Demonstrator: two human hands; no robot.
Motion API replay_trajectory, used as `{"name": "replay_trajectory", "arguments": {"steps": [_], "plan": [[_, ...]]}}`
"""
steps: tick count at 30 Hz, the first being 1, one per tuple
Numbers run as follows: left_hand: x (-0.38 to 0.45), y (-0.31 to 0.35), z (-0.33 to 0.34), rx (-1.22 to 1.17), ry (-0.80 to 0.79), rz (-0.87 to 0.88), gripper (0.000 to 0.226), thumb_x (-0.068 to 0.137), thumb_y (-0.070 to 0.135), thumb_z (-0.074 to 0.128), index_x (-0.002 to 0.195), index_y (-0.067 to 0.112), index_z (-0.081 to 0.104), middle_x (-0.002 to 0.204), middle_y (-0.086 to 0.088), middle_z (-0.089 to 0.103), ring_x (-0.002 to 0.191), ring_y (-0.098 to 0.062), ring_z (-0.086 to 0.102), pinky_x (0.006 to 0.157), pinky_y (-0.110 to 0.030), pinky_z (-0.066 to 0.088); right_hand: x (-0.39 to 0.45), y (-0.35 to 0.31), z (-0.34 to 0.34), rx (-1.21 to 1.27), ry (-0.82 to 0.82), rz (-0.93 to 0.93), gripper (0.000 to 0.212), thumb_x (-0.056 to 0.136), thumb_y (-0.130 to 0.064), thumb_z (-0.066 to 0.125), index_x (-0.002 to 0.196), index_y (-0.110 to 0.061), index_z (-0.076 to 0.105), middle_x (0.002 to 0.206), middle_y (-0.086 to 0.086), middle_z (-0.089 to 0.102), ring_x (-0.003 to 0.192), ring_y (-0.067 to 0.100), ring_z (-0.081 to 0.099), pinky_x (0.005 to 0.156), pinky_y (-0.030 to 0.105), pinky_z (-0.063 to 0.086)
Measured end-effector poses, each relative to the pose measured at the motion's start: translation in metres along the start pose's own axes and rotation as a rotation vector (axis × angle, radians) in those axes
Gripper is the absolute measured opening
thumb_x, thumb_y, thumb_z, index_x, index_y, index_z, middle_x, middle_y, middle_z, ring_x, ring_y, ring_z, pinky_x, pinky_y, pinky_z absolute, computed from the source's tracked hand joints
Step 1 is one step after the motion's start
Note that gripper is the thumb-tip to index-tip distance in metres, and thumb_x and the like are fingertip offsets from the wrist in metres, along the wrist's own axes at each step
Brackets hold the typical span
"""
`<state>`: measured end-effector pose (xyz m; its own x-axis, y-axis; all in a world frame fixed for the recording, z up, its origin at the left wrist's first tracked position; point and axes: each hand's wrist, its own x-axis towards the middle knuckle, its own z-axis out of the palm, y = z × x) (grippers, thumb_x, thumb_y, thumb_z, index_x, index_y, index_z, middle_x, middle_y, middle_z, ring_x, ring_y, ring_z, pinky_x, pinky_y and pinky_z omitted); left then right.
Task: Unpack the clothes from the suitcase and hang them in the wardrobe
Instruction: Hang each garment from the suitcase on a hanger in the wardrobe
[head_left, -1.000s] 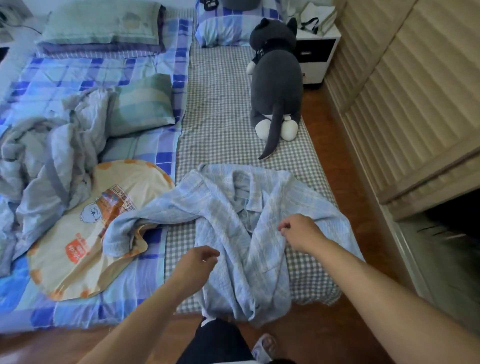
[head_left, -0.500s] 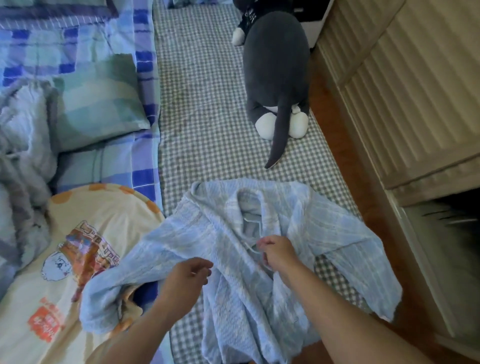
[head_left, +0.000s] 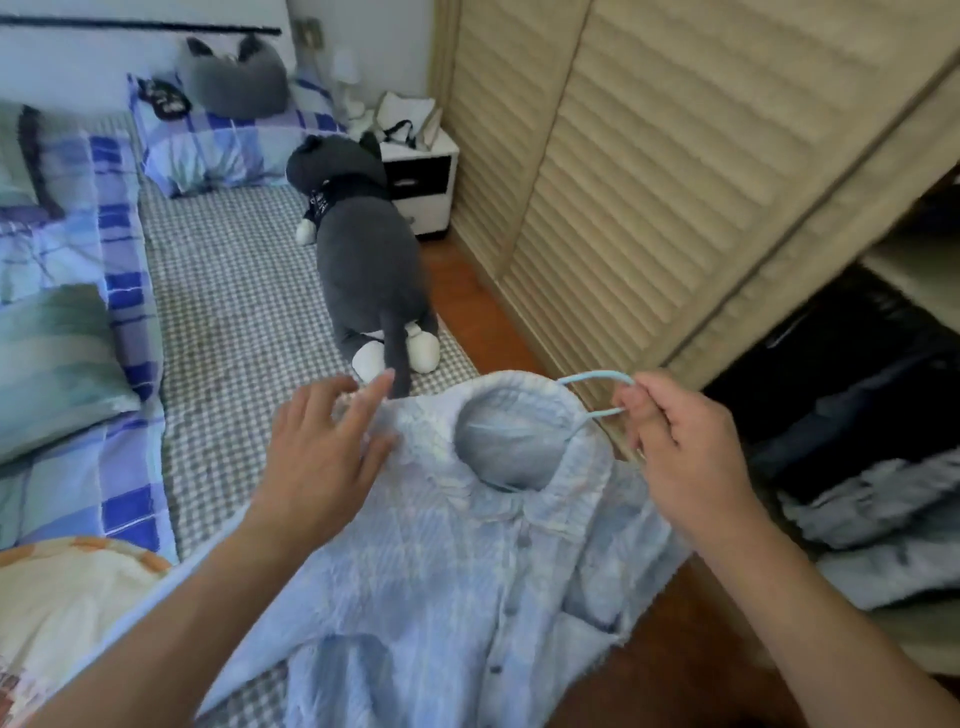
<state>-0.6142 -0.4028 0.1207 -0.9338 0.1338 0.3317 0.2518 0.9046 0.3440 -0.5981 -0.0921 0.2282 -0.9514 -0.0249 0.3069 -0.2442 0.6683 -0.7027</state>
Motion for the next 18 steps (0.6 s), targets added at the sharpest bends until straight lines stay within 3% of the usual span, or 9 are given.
{"name": "replay_trajectory", "arguments": {"steps": [1, 3, 6, 9, 11, 14, 18], "plan": [[0.013, 0.023, -0.013, 0.001, 0.049, 0.038, 0.053, 0.099, 0.044, 0.048, 0.146, 0.02, 0.053, 0.128, -0.016, 0.054, 0.112, -0.037, 0.051, 0.096, -0.053, 0.041, -0.005, -0.005, -0.026, -0.02, 0.06, -0.043, 0.027, 0.102, -0.027, 0.045, 0.081, -0.023, 0.06, 0.068, -0.008, 0.057, 0.063, 0.005, 0.053, 0.06, 0.017, 0.04], [0.036, 0.079, -0.043, -0.036, -0.002, 0.172, 0.049, 0.102, 0.048, 0.04, 0.141, 0.026, 0.058, 0.116, -0.007, 0.063, 0.104, -0.031, 0.059, 0.09, -0.048, 0.047, -0.015, -0.015, -0.077, -0.073, 0.144, -0.133, 0.031, 0.101, -0.031, 0.042, 0.082, -0.017, 0.063, 0.071, -0.01, 0.058, 0.071, 0.005, 0.056, 0.067, 0.018, 0.041], [0.044, 0.175, -0.08, -0.021, -0.161, 0.312, 0.049, 0.098, 0.063, 0.018, 0.114, 0.039, 0.058, 0.084, 0.01, 0.069, 0.074, -0.018, 0.066, 0.065, -0.04, 0.054, -0.036, -0.032, -0.15, -0.039, 0.265, -0.19, 0.029, 0.103, -0.019, 0.046, 0.079, -0.014, 0.061, 0.074, -0.002, 0.057, 0.066, 0.006, 0.058, 0.062, 0.017, 0.044], [0.04, 0.258, -0.105, 0.03, 0.004, 0.496, 0.025, 0.098, 0.051, 0.03, 0.095, 0.032, 0.047, 0.07, 0.006, 0.057, 0.05, -0.024, 0.058, 0.045, -0.042, 0.05, -0.062, -0.048, -0.224, 0.048, 0.384, -0.211, 0.032, 0.104, -0.008, 0.047, 0.076, -0.02, 0.056, 0.075, 0.0, 0.055, 0.057, 0.006, 0.061, 0.056, 0.014, 0.047], [0.043, 0.308, -0.122, 0.04, 0.031, 0.525, 0.022, 0.095, 0.051, 0.028, 0.09, 0.032, 0.039, 0.074, 0.004, 0.055, 0.055, -0.031, 0.059, 0.048, -0.045, 0.05, -0.075, -0.061, -0.272, 0.089, 0.387, -0.209, 0.032, 0.105, -0.01, 0.045, 0.075, -0.02, 0.054, 0.075, -0.002, 0.054, 0.053, 0.011, 0.062, 0.053, 0.024, 0.052], [0.045, 0.381, -0.146, -0.13, -0.007, 0.512, 0.036, 0.09, 0.059, 0.017, 0.075, 0.031, 0.034, 0.08, 0.002, 0.06, 0.074, -0.035, 0.062, 0.065, -0.046, 0.05, -0.092, -0.077, -0.338, 0.095, 0.387, -0.206, 0.028, 0.105, -0.011, 0.046, 0.078, -0.013, 0.055, 0.069, 0.0, 0.054, 0.05, 0.014, 0.062, 0.049, 0.032, 0.052], [0.047, 0.462, -0.16, -0.315, -0.078, 0.451, 0.041, 0.105, 0.047, 0.038, 0.071, 0.024, 0.045, 0.076, 0.008, 0.06, 0.078, -0.022, 0.057, 0.072, -0.039, 0.045, -0.123, -0.082, -0.41, 0.063, 0.391, -0.206, 0.027, 0.104, -0.01, 0.048, 0.079, -0.012, 0.056, 0.06, 0.009, 0.058, 0.051, 0.017, 0.065, 0.051, 0.028, 0.052]]}}
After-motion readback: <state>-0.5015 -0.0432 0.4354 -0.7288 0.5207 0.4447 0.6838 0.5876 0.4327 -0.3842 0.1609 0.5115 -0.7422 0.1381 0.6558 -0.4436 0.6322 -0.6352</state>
